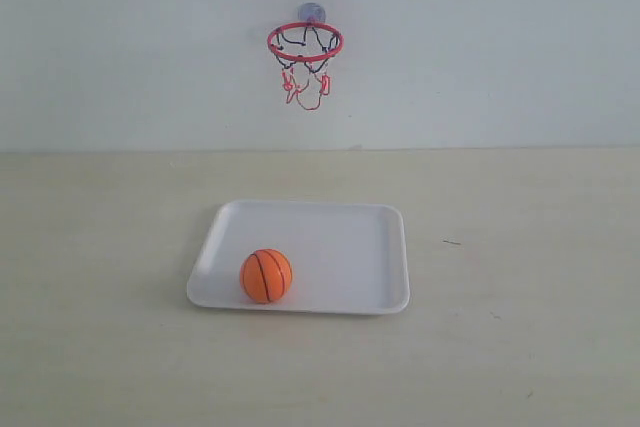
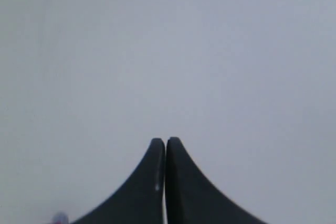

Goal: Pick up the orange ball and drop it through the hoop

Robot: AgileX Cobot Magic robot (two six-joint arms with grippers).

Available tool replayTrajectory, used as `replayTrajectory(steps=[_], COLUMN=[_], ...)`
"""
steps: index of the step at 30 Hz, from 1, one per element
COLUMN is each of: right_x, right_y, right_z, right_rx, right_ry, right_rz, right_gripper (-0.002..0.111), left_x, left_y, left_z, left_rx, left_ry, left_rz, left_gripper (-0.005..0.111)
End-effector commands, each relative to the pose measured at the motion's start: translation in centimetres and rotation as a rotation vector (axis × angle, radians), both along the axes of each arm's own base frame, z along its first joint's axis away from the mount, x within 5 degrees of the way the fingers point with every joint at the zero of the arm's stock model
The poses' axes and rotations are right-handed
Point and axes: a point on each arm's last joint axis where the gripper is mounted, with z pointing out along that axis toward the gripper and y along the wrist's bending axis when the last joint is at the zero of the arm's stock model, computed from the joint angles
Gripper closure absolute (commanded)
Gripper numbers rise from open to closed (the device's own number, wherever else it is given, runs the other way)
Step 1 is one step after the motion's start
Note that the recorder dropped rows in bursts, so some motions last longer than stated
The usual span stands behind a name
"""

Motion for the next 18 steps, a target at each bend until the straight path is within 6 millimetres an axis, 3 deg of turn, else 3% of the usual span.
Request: replayTrajectory(steps=[1,5,9,12,14,18], right_x=[-0.7,-0.4,1.6,3.7,5.1,7.9], right_y=[0.0,0.1,0.4,0.7,0.8,1.0], right_z=[1.3,3.9,6.2,6.2,5.7,4.9], right_rx=[-0.068,-0.246,-0.336,-0.378,-0.392,-0.383], right_ry=[-0.089,0.144,0.555,0.892,1.023,1.098], right_rz=[-0.060,-0.129,-0.069,-0.007,0.017,0.028], right_gripper=[0.109,0.109,0.109,0.109,0.109,0.109], left_x=[0.0,0.0,0.0,0.0,0.0,0.0], left_y=[0.0,0.0,0.0,0.0,0.0,0.0], left_z=[0.2,0.2,0.2,0.2,0.2,0.2], left_rx=[-0.006,-0.006,-0.006,-0.006,-0.006,-0.006], left_ry=[-0.012,-0.012,-0.012,-0.012,-0.012,-0.012], left_rz=[0.003,0.003,0.003,0.003,0.003,0.003], left_gripper=[0.103,0.103,0.103,0.103,0.103,0.103])
